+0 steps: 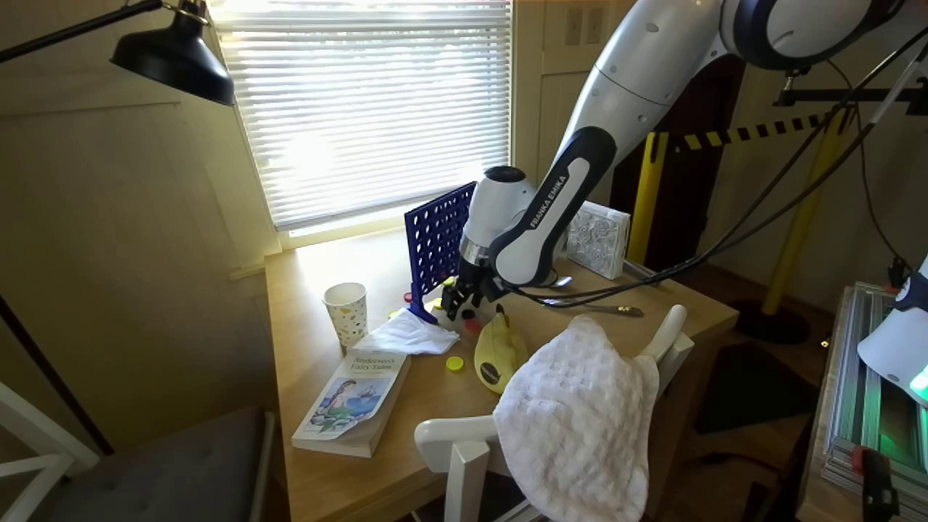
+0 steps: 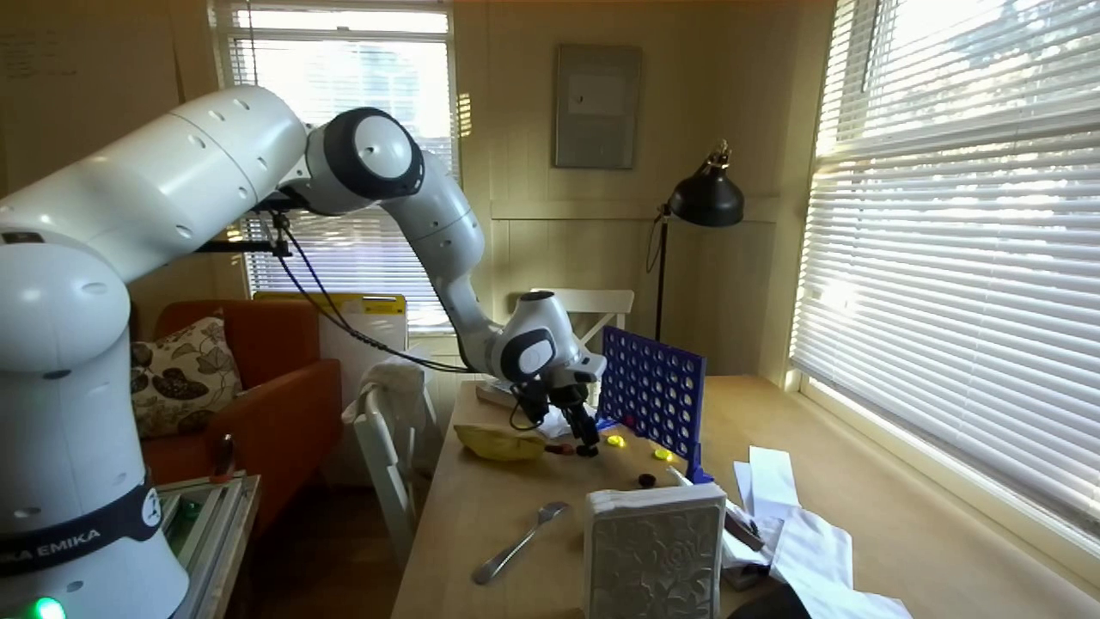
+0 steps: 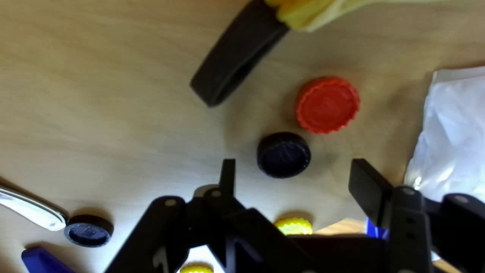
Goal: Put one orange chip and black chip in the blue gameboard.
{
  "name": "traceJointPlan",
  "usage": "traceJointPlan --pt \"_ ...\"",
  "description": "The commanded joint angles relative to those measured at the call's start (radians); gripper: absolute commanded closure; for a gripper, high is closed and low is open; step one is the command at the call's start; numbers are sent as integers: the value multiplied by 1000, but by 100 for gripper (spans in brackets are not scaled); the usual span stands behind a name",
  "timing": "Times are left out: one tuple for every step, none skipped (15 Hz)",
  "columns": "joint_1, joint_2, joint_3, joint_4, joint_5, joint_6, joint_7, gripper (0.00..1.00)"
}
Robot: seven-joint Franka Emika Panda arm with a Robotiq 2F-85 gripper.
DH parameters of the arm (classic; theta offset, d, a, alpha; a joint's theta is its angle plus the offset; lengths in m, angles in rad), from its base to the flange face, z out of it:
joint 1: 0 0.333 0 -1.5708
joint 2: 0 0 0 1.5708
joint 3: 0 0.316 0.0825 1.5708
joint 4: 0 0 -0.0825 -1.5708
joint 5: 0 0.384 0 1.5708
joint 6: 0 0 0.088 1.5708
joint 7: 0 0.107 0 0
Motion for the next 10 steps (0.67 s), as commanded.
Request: traceJointPlan --pt "14 31 -16 45 -24 -26 49 26" --pt "15 32 -17 45 -24 -26 52 28" --pt "17 32 -18 45 -25 -26 54 31" --pt "18 32 -20 45 -25 -25 57 53" --pt "19 33 -21 46 -25 -25 59 55" --pt "20 34 -21 46 -25 -24 60 58" --pt "21 33 -24 47 -26 -23 60 64" --pt "22 33 -27 47 -26 -23 61 73" --pt "23 33 -30 48 -26 -22 61 80" --pt "25 33 -32 47 -27 -23 62 88"
